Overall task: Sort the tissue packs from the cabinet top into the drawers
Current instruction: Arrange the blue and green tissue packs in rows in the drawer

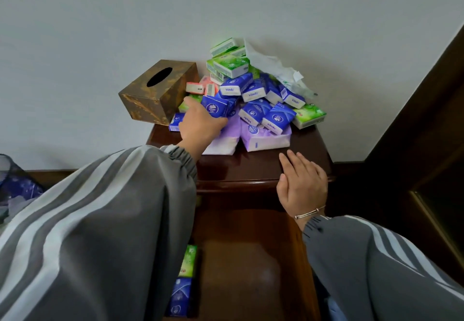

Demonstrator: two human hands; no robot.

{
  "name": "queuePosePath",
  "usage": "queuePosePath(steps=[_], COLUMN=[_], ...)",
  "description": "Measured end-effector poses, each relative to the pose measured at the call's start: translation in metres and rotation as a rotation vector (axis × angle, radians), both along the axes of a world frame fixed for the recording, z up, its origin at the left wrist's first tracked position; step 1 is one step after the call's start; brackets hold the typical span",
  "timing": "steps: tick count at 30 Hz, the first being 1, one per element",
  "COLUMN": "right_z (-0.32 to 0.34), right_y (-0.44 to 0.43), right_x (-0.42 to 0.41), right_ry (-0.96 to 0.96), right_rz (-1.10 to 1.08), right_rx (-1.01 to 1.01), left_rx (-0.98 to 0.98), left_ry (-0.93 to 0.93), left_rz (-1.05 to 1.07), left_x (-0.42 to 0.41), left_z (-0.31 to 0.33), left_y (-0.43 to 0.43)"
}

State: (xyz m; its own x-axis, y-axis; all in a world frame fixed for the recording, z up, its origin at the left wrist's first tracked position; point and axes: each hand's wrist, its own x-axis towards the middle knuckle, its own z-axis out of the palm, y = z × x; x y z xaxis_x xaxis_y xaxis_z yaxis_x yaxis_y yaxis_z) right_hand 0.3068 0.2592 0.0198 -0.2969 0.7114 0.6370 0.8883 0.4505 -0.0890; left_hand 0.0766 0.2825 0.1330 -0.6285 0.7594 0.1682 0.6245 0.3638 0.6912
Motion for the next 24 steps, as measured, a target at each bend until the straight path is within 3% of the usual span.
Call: queuePosePath(steps=[5, 12, 19, 24], right_z=[-0.001, 0.0, 0.005, 0.015], right_y=[0.001, 0.001, -0.003, -0.01], right_x=[0.0, 0.0, -0.001, -0.002], right_ry=[0.008, 0.012, 0.005, -0.018], right_rz=[0.003, 0.015, 0.009, -0.001], right_rx=[-0.01, -0.036, -0.07, -0.149], left_rx=[0.03, 0.32, -0.043, -0.06], left_ry=[0.086, -0.014, 0.065, 0.096], left_rz=[0.008, 0.044, 0.228, 0.243], left_x=[0.004, -0.017, -0.075, -0.074], left_z=[-0.004, 0.009, -0.032, -0.038], left_y=[0.004, -0.035, -0.092, -0.082])
